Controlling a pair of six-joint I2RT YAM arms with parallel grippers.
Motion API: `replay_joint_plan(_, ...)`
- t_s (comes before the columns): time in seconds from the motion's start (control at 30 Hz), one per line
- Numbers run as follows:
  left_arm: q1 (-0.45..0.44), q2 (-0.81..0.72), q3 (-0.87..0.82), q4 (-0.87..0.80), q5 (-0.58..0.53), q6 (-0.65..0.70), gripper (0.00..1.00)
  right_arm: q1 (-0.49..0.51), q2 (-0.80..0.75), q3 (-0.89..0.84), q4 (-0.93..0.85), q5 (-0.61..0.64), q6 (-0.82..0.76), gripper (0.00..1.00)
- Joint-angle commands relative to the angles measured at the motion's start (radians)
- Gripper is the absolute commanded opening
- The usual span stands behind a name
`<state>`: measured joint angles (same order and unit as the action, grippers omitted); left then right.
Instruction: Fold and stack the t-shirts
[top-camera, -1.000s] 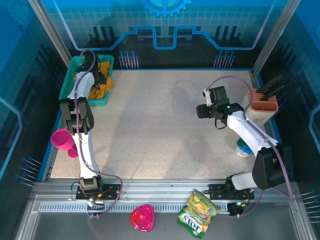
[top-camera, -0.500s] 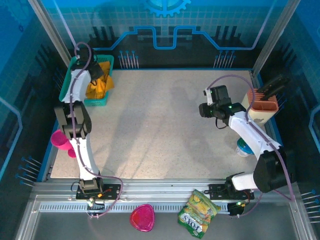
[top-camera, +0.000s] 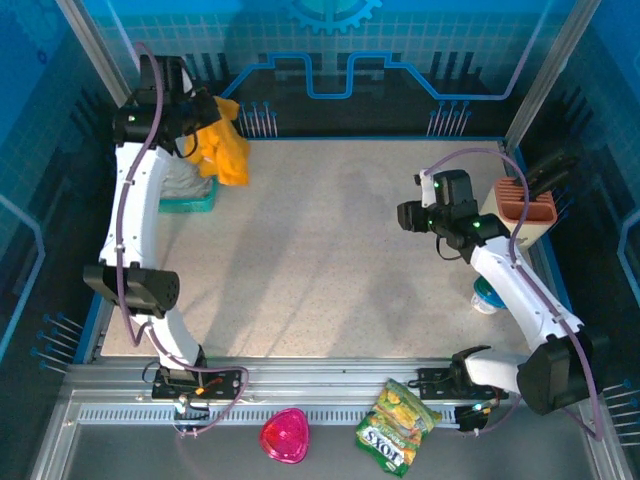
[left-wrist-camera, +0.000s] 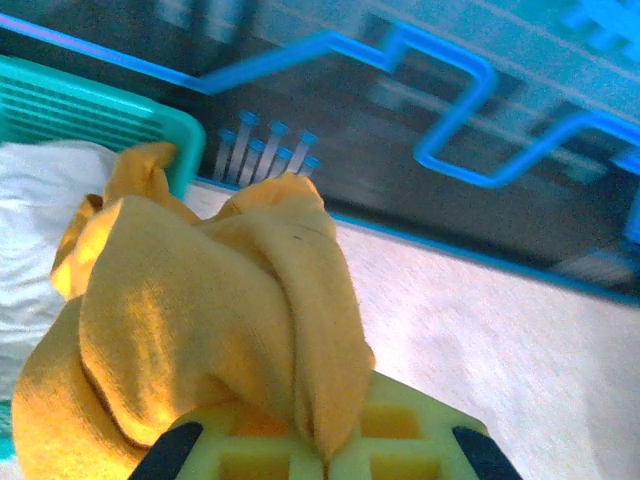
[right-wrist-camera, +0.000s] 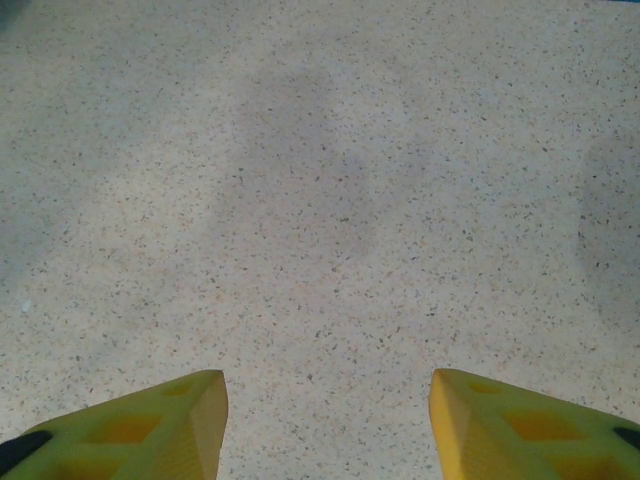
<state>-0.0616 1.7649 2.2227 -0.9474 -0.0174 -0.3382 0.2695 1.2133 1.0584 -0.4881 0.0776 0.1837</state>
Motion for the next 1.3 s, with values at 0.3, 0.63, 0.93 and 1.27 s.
replay_joint_plan(0.3,-0.302,-0.165,-0.157,0.011,0.061,-0.013,0.0,0.007,-0.065,-0.03,-0.011,-0.033,0.025,0.66)
replay_joint_plan(0.63,-0.529,-0.143,-0.734,0.401,0.115,-0.212,0.0,-0.015,-0.087,-0.001,-0.066,-0.024,0.059,0.7)
replay_joint_plan(0.93,-0.76,0.068,-0.78,0.575,0.142,-0.293,0.0,-0.042,-0.096,0.029,-0.152,0.021,0.107,0.72)
replay_joint_plan(1.27,-0.791,0.014,-0.736,0.512,0.044,-0.2,0.76,-0.066,-0.066,0.075,-0.265,0.009,0.131,0.74)
